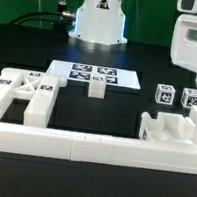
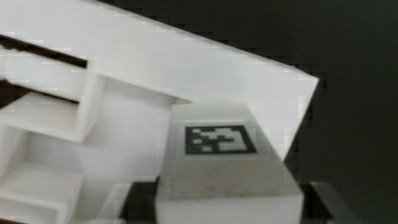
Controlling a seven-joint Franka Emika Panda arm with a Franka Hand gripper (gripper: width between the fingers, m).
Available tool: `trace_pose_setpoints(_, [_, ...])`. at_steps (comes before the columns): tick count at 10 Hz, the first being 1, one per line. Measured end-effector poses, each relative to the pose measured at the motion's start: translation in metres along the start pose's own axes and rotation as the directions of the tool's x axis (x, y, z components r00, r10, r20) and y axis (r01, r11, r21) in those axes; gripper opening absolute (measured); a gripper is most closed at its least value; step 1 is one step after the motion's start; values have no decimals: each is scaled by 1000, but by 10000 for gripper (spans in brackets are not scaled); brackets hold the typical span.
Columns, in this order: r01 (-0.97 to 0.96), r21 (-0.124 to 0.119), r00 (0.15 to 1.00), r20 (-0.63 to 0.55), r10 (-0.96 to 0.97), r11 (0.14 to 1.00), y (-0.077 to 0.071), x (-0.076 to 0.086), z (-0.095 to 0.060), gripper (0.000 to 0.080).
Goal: Assemble chair
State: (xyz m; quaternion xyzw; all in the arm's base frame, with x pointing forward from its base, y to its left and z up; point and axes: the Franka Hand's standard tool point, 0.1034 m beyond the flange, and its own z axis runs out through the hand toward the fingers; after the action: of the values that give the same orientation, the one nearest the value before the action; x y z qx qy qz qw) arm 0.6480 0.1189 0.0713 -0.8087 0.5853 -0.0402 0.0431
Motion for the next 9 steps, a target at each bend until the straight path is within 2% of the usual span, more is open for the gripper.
trace_pose_setpoints(1, [10, 1, 1000, 0, -10, 1000, 0, 0, 0, 287])
trace_pose_setpoints(3, [120, -1, 993, -1, -120, 993, 0, -1, 0, 545])
trace_pose_setpoints(4, [165, -4, 986, 1, -165, 986, 0, -4, 0, 623])
trace_pose_setpoints(8, [494, -4, 870, 2, -494, 870, 1, -2, 0, 648])
trace_pose_setpoints(9, [656, -4, 754, 2, -656, 754, 1, -1, 0, 648])
